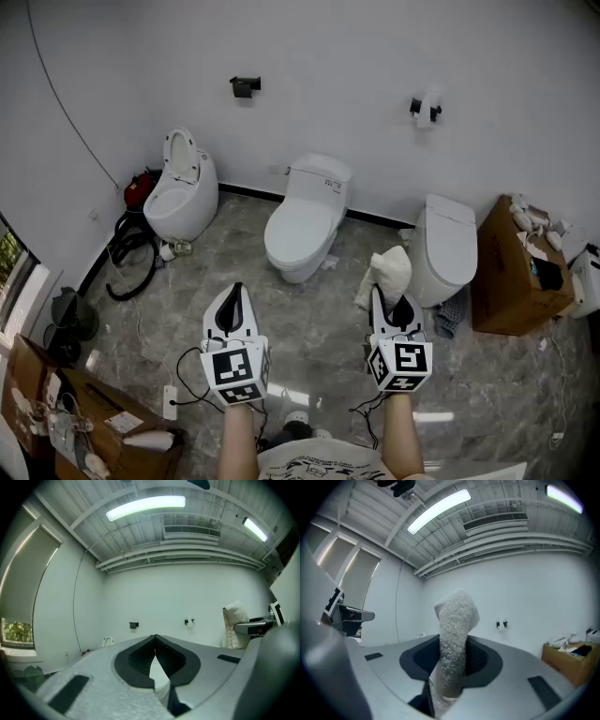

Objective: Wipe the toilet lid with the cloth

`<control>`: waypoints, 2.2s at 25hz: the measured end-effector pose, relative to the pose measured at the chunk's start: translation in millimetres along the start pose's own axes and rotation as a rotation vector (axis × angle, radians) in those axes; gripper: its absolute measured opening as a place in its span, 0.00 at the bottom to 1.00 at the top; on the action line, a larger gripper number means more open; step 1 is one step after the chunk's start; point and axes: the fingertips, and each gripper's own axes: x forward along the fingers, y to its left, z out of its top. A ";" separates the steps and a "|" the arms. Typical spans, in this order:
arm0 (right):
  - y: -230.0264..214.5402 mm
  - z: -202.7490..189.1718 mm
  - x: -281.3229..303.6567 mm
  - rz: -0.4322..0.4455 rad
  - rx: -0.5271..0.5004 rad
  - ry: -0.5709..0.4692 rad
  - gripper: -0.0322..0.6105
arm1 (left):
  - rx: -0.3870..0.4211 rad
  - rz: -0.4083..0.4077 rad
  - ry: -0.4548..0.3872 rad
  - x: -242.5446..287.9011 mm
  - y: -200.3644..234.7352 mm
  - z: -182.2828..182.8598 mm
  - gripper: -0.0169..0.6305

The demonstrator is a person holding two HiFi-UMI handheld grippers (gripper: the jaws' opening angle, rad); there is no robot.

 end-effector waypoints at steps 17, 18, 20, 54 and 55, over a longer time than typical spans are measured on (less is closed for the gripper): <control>19.8 -5.7 23.9 -0.006 0.004 -0.001 0.24 | -0.013 0.008 -0.001 18.2 33.7 -6.3 0.04; 21.8 -6.7 26.1 -0.010 0.004 0.001 0.24 | -0.015 0.007 0.000 20.3 37.2 -7.6 0.04; 26.7 -8.7 29.8 -0.020 0.005 0.003 0.24 | -0.016 0.001 0.003 23.9 44.4 -10.4 0.04; -48.2 -26.0 325.3 0.054 0.010 0.016 0.24 | -0.020 0.093 0.018 304.3 66.6 -12.1 0.04; -54.0 -24.5 340.2 0.062 0.008 0.012 0.24 | -0.019 0.101 0.013 317.9 65.9 -9.5 0.04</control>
